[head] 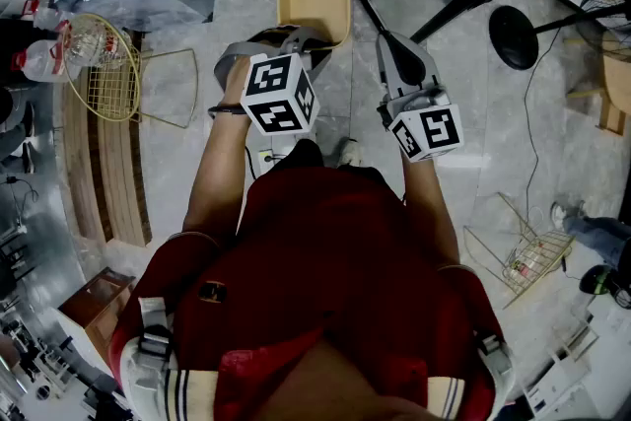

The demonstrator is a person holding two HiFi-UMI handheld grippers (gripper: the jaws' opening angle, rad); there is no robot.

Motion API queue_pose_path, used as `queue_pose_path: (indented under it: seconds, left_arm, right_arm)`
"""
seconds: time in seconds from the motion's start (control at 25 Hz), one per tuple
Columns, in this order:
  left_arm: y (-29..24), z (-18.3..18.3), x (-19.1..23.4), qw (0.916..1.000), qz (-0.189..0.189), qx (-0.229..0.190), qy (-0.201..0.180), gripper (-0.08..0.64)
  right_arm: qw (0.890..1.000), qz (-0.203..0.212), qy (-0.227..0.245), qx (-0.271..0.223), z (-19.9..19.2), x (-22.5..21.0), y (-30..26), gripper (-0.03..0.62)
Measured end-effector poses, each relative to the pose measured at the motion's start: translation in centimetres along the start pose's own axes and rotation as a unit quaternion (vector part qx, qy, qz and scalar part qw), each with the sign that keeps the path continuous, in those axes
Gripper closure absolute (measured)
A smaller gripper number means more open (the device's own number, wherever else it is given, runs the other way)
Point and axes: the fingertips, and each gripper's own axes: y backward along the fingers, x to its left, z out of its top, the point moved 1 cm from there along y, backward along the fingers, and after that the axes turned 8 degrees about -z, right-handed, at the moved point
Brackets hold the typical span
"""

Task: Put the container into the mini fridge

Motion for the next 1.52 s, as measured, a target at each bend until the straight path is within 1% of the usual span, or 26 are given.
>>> queue_pose_path:
  seconds: [0.12,0.28,0.6,1.08,1.24,1.52]
  left_arm:
    - [0.1,-0.4,-0.2,1.0,-0.002,-0.002,-0.001,0.535]
    - [0.2,-0.9,-0.5,1.0,-0.005,-0.004,-0.003,0.535]
    - [0.8,-2.9,-0.2,0.9999,-0.01,-0.005,-0.008,0.535]
    - [1.5,-7.1,0.7,0.9994,-0.021,-0.021,-0.019,0.535]
    - [1.5,-8.6,0.9,0.9989,-0.027,-0.025,-0.028,0.535]
    - [1.1,-10.5,1.5,0.9974,-0.043,-0.026,-0.053,0.535]
  right_arm:
    - [1.0,0.006,-0.001,-0.001,-0.3,0.8,-0.1,0.598]
    - [1.0,0.015,-0.015,-0.014,0.0,1.7,-0.4,0.598]
    - [1.0,0.012,0.001,-0.01,0.1,3.4,-1.7,0.598]
    - [1.0,-0.005,0.02,-0.001,-0.6,6.2,-4.9,0.598]
    - [1.0,-0.013,0.023,0.001,-1.1,7.3,-5.9,0.598]
    - [0.999,-0.039,0.018,0.004,-1.5,8.0,-7.0,0.598]
